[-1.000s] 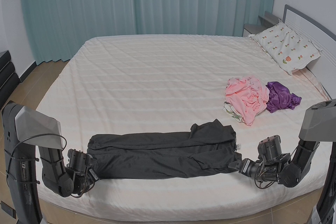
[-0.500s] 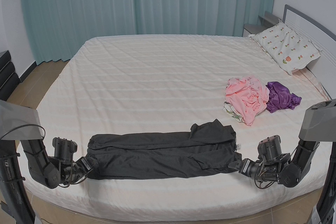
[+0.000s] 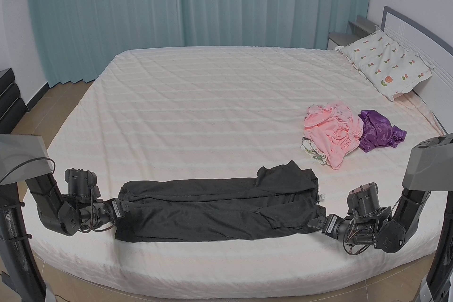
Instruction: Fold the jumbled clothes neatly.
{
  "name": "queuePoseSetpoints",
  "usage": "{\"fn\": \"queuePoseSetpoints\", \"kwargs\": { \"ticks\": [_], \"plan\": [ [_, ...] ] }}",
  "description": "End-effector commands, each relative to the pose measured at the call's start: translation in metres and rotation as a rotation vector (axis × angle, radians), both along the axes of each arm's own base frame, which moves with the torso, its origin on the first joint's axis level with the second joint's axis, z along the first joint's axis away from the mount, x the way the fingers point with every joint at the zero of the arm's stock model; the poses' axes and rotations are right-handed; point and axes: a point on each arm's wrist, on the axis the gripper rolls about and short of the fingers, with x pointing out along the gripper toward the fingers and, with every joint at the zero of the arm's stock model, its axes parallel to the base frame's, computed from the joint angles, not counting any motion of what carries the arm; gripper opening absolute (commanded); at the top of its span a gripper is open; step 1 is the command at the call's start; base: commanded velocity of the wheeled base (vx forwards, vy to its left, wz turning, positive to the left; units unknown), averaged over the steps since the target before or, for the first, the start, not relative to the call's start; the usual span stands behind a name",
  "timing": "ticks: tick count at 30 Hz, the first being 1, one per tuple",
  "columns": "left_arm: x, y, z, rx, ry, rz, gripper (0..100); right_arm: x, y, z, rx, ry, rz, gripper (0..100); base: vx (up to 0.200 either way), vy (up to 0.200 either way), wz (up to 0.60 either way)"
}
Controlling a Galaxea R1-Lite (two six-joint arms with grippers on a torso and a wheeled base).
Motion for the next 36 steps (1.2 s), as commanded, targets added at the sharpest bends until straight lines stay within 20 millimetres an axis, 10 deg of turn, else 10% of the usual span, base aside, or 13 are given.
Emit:
{"fn": "queuePoseSetpoints", "kwargs": {
  "ticks": [1,4,5,28,29,36],
  "plan": [
    [0.004,0.001,-0.021,0.0,0.048,-0.006,100,0.0,0.0,-0.001,-0.001,0.002,0.001,100,0.0,0.0,0.0],
    [0.008,0.001,-0.025,0.002,0.044,-0.008,100,0.0,0.0,-0.001,-0.001,0.004,0.001,100,0.0,0.0,0.0],
    [0.011,0.001,-0.027,0.003,0.04,-0.007,0,0.0,0.0,-0.001,-0.001,0.004,0.001,100,0.0,0.0,0.0],
    [0.003,0.019,-0.004,0.066,-0.042,0.071,0,0.0,0.0,-0.002,0.002,0.008,0.003,100,0.0,0.0,0.0],
    [0.003,0.02,-0.004,0.066,-0.038,0.072,100,0.0,-0.001,-0.002,0.001,0.008,0.001,100,0.0,0.0,0.0],
    [0.008,0.018,-0.003,0.044,-0.062,0.035,100,0.0,0.0,-0.003,0.001,0.01,0.002,100,0.0,0.0,0.0]
  ]
}}
